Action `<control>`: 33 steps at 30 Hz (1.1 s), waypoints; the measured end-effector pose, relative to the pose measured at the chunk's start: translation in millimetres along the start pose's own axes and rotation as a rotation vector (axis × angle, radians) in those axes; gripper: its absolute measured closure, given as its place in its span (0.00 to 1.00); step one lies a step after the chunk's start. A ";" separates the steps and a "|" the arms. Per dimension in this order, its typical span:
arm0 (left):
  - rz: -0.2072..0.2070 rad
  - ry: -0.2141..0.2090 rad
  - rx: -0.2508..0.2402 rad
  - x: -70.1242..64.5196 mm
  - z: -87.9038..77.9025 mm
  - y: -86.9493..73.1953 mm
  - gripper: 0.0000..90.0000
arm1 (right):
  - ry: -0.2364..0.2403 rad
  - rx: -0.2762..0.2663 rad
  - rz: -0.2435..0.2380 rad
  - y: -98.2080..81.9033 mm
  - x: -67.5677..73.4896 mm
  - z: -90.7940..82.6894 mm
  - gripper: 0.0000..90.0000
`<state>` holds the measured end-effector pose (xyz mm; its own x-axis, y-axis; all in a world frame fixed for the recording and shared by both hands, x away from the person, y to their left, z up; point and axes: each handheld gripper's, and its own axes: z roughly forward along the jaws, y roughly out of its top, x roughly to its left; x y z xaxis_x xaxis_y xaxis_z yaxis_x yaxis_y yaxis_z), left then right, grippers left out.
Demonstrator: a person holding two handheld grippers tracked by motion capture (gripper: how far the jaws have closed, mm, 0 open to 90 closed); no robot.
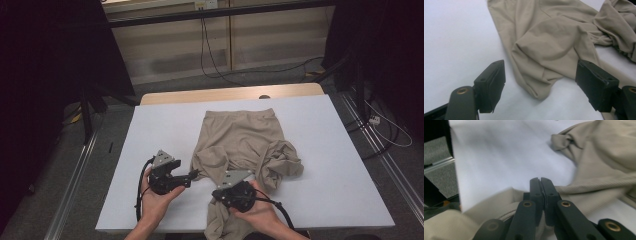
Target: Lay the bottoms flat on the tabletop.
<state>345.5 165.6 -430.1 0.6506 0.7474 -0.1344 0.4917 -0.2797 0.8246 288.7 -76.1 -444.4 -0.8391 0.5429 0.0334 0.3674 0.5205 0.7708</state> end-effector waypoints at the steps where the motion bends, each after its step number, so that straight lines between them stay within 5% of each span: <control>1: 0.006 -0.005 0.004 -1.4 1.0 -0.4 0.28 | 0.007 -0.015 0.018 -1.3 -1.7 -8.1 1.00; 7: 0.038 -0.053 0.044 -14.7 7.6 -3.1 0.34 | -0.019 -0.061 0.067 -17.6 -12.0 -44.8 0.99; 14: 0.130 -0.148 0.094 -54.5 23.5 -3.0 0.39 | -0.106 -0.011 0.113 -45.5 -26.6 -64.0 0.91; 18: 0.210 -0.198 0.141 -79.9 37.4 -6.7 0.45 | -0.165 0.043 0.122 -56.8 -34.3 -71.5 0.99; 24: 0.319 -0.272 0.186 -100.4 48.5 -13.2 0.66 | -0.177 0.047 0.129 -58.2 -36.8 -73.2 0.98; 29: 0.388 -0.303 0.194 -107.5 54.3 -17.4 0.79 | -0.125 -0.013 0.136 -47.6 -35.8 -63.4 0.73; 31: 0.375 -0.319 0.210 -109.0 52.1 -18.0 1.00 | -0.144 0.015 0.120 -44.3 -35.4 -53.6 0.66; 33: 0.371 -0.315 0.224 -108.7 49.0 -18.3 1.00 | -0.155 0.052 0.106 -44.4 -34.8 -45.0 0.66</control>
<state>294.1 60.0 -457.6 0.9294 0.3664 -0.0430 0.2847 -0.6381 0.7154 283.6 -147.8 -451.1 -0.7244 0.6893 0.0108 0.4740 0.4867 0.7339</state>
